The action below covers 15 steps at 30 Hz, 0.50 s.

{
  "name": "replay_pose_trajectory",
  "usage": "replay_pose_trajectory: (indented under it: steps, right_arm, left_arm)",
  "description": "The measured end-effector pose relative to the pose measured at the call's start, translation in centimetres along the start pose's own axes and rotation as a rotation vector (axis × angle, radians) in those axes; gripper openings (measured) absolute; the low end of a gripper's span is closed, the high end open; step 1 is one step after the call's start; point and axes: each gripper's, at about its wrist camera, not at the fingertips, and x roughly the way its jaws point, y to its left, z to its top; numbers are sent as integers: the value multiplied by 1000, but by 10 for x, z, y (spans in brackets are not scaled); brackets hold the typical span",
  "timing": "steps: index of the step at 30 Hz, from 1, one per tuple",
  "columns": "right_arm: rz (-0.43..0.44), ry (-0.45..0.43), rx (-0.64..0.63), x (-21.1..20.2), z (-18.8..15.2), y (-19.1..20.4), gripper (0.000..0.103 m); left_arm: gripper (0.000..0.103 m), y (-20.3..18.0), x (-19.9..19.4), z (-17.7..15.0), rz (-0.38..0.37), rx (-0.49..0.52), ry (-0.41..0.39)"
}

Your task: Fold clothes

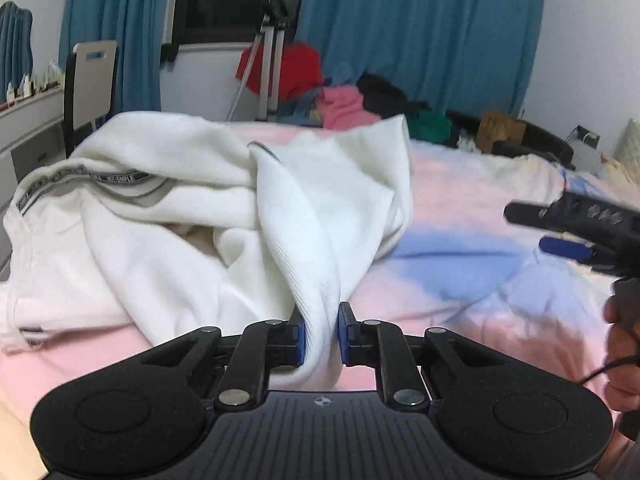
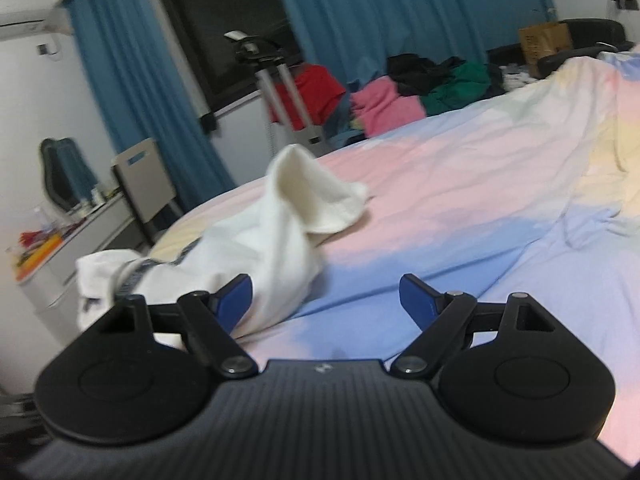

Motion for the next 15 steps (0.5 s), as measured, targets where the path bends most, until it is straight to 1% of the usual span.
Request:
replay_pose_trajectory:
  steps: [3, 7, 9, 11, 12, 15]
  right_arm:
    - [46, 5, -22, -6, -1, 15, 83]
    - [96, 40, -74, 9, 21, 44, 83]
    - [116, 71, -120, 30, 42, 66, 83]
    - [122, 100, -188, 60, 65, 93, 83]
    - [126, 119, -215, 77, 76, 106, 83]
    - [128, 204, -243, 141, 104, 138, 81]
  left_arm:
    - [16, 2, 9, 2, -4, 5, -3]
    - [16, 13, 19, -11, -38, -66, -16]
    - [16, 15, 22, -15, -57, -105, -19]
    - [16, 21, 25, -16, -80, -141, -23]
    - [16, 24, 26, -16, -93, -159, -28]
    - [16, 38, 37, -15, -134, -234, -31]
